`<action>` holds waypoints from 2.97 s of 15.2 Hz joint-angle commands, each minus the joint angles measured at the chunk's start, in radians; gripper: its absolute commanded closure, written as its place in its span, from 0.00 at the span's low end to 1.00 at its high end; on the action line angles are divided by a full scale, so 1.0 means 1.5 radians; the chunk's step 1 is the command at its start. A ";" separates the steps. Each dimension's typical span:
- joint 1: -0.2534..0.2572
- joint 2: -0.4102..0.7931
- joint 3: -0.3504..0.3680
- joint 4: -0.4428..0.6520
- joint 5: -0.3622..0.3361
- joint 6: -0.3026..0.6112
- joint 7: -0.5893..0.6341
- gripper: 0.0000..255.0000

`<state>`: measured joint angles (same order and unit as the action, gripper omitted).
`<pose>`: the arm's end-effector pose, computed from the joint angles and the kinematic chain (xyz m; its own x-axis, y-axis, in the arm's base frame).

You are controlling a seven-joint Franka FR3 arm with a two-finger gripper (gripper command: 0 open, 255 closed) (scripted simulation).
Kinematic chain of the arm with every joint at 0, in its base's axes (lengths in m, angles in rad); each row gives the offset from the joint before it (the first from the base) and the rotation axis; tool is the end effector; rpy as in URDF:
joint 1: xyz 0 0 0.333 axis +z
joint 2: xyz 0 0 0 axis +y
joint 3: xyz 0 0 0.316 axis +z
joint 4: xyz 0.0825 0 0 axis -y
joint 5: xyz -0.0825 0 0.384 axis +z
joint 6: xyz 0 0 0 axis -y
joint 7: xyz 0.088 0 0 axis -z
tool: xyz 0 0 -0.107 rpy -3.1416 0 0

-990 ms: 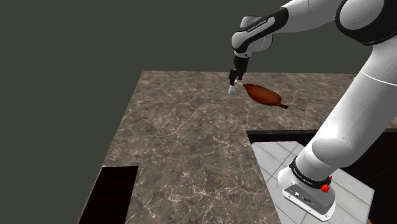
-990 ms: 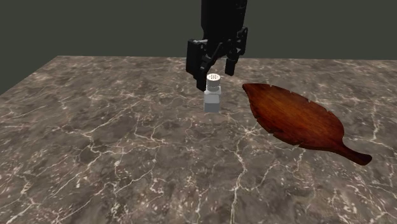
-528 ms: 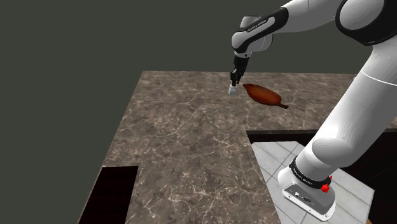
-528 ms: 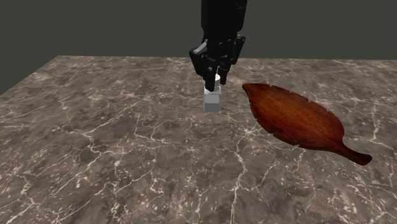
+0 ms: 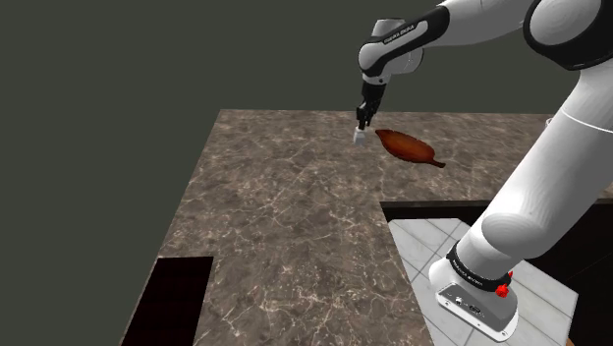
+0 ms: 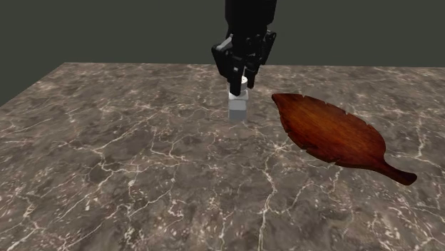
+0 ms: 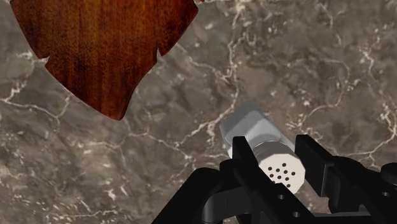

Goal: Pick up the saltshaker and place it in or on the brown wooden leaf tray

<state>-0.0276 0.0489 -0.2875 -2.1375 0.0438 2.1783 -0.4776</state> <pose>0.5199 -0.1668 0.3836 0.9905 0.1372 0.0046 0.1373 -0.9903 -0.0223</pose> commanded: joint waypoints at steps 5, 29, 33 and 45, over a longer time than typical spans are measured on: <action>0.001 -0.025 0.000 0.028 -0.010 -0.052 0.008 1.00; -0.084 -0.215 -0.088 -0.005 -0.092 -0.197 -0.125 1.00; -0.102 -0.233 -0.110 -0.024 -0.107 -0.194 -0.158 1.00; -0.102 -0.204 -0.124 -0.107 -0.102 -0.083 -0.166 1.00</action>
<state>-0.1821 -0.2646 -0.4719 -2.2880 -0.1121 2.0355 -0.7255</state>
